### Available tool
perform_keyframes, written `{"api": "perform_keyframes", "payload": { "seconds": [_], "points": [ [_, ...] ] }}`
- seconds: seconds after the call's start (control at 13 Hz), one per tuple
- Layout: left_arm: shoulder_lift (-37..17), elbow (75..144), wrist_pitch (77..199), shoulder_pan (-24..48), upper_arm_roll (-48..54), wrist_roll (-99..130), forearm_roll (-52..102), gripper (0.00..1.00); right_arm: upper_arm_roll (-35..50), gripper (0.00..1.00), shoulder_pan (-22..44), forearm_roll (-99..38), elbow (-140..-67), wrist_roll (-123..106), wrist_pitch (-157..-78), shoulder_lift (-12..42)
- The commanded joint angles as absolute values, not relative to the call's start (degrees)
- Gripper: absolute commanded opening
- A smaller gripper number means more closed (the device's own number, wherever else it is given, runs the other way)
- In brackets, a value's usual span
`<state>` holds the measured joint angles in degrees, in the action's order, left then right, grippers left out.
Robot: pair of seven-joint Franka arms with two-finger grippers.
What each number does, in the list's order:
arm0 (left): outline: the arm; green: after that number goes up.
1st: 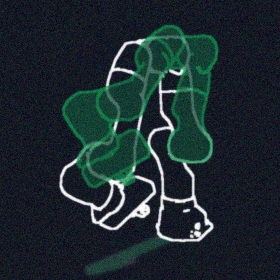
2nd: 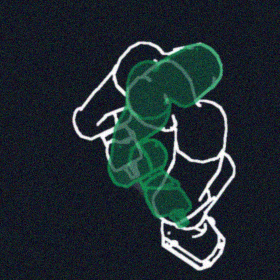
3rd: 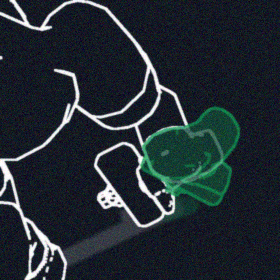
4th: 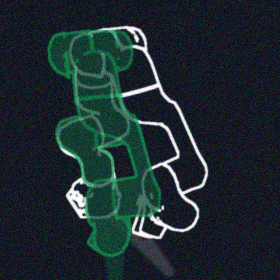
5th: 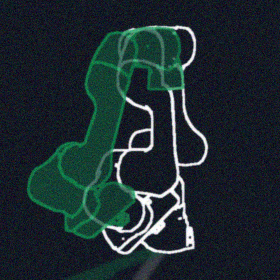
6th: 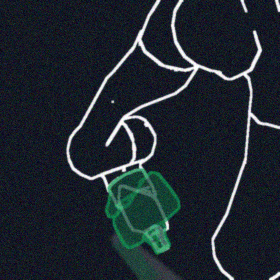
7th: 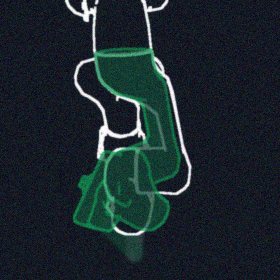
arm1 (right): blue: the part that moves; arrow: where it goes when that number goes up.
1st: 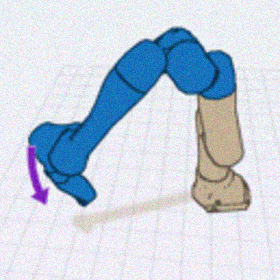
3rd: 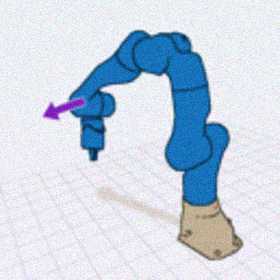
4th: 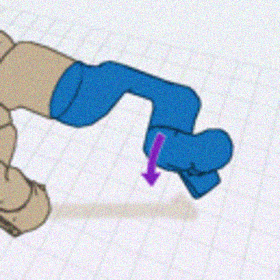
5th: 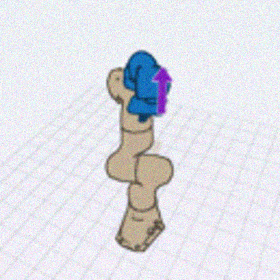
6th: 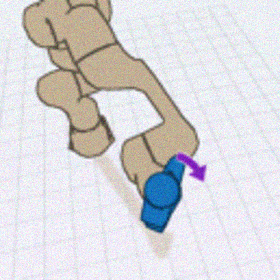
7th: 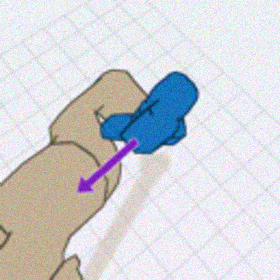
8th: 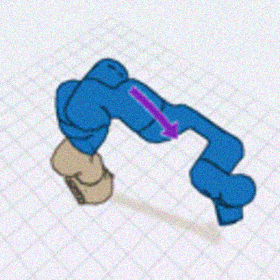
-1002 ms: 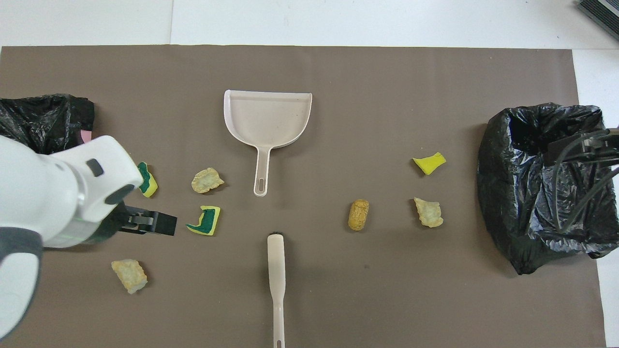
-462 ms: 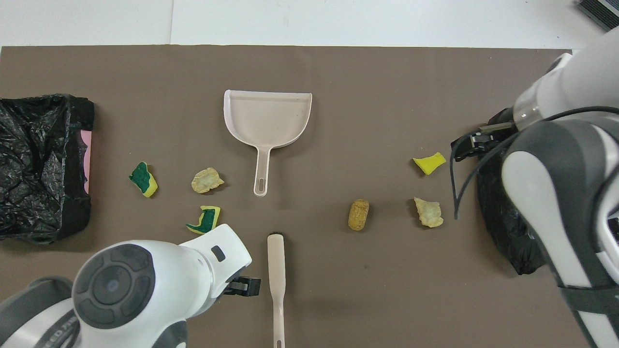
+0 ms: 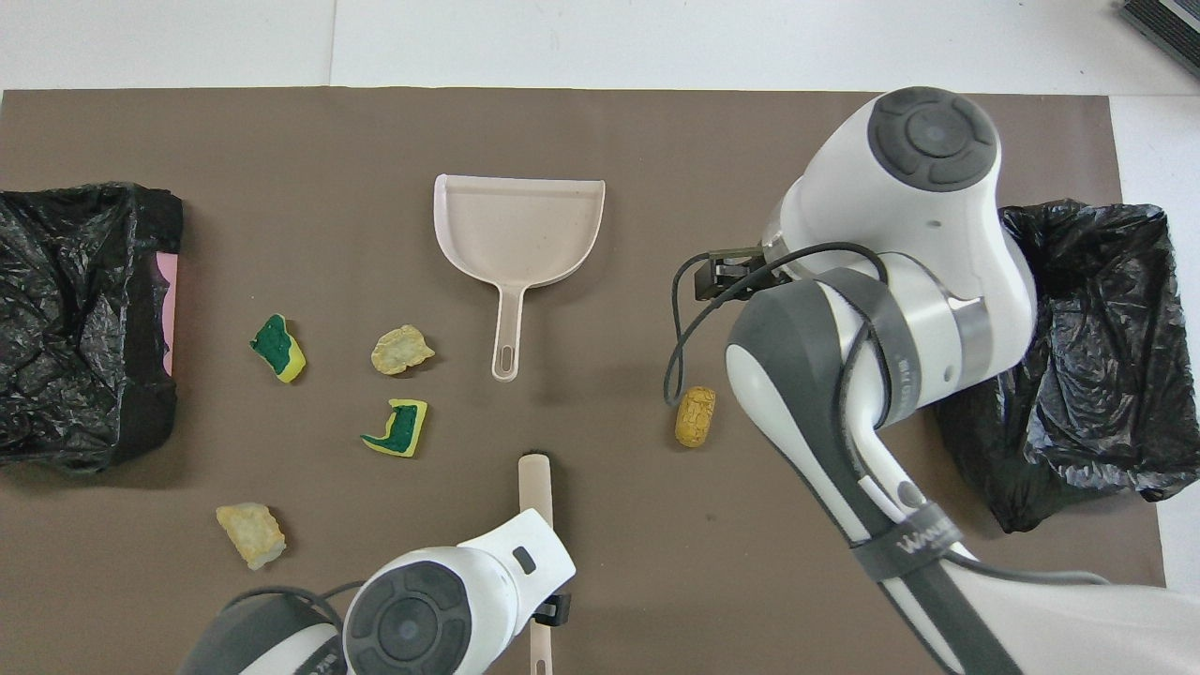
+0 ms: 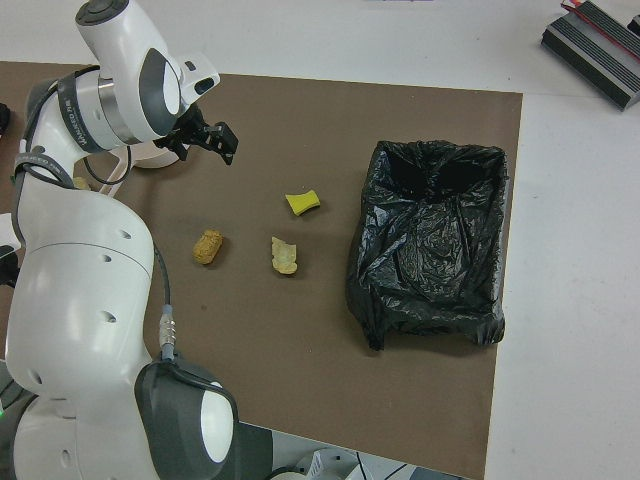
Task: Sweep and dump trash in bin
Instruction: 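Reach the right gripper to the dustpan handle while the left gripper approaches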
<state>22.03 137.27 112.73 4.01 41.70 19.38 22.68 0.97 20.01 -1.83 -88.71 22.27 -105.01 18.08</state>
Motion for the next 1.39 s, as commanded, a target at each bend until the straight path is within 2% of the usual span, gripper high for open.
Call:
{"api": "perform_keyframes", "payload": {
  "seconds": [0.0, 0.23, 0.46, 0.54, 0.62, 0.85, 0.92, 1.08, 1.16, 1.23, 1.31],
  "points": [
    [23.6, 142.1, 117.1, 4.0, 46.7, 21.2, 25.7, 1.00, 0.9, 1.00, 22.3, -3.8, -86.5, 27.6, -108.5, 22.2],
    [22.6, 145.5, 123.0, 3.9, 52.0, 23.2, 30.1, 1.00, 0.9, 1.00, 26.3, -5.4, -81.8, 36.1, -112.1, 27.8],
    [22.1, 145.5, 122.8, 3.6, 52.5, 24.1, 30.2, 0.99, 0.9, 1.00, 31.1, -5.3, -77.3, 46.0, -115.6, 33.3],
    [22.1, 145.5, 122.5, 3.6, 52.5, 24.1, 30.3, 0.89, 0.9, 1.00, 32.2, -5.3, -76.4, 47.4, -116.9, 34.6],
    [22.1, 145.5, 122.5, 3.5, 52.5, 24.1, 30.3, 0.74, 0.8, 1.00, 33.5, -5.1, -75.2, 49.8, -117.7, 36.0],
    [22.1, 145.5, 121.2, 3.4, 52.5, 24.1, 30.7, 0.40, 0.1, 1.00, 36.6, -4.0, -73.0, 53.3, -119.3, 38.6],
    [22.1, 145.5, 120.7, 3.3, 52.5, 24.1, 31.1, 0.21, 0.3, 1.00, 36.6, -3.6, -72.9, 53.3, -119.4, 38.6],
    [22.0, 145.4, 120.4, 3.2, 52.4, 24.0, 31.2, 0.10, 0.6, 1.00, 37.4, -2.3, -73.3, 53.4, -119.9, 38.8],
    [21.9, 145.3, 120.1, 3.0, 52.3, 24.0, 31.2, 0.00, 0.7, 0.99, 37.7, -1.5, -73.6, 53.2, -119.9, 38.8],
    [21.9, 145.2, 119.4, 2.9, 52.2, 23.8, 31.2, 0.00, 0.7, 0.86, 37.6, -1.4, -73.7, 52.8, -119.8, 38.8],
    [21.9, 144.9, 118.8, 2.8, 52.0, 23.7, 31.2, 0.00, 0.7, 0.81, 37.6, -1.3, -73.8, 52.6, -119.8, 38.8]
  ]
}}
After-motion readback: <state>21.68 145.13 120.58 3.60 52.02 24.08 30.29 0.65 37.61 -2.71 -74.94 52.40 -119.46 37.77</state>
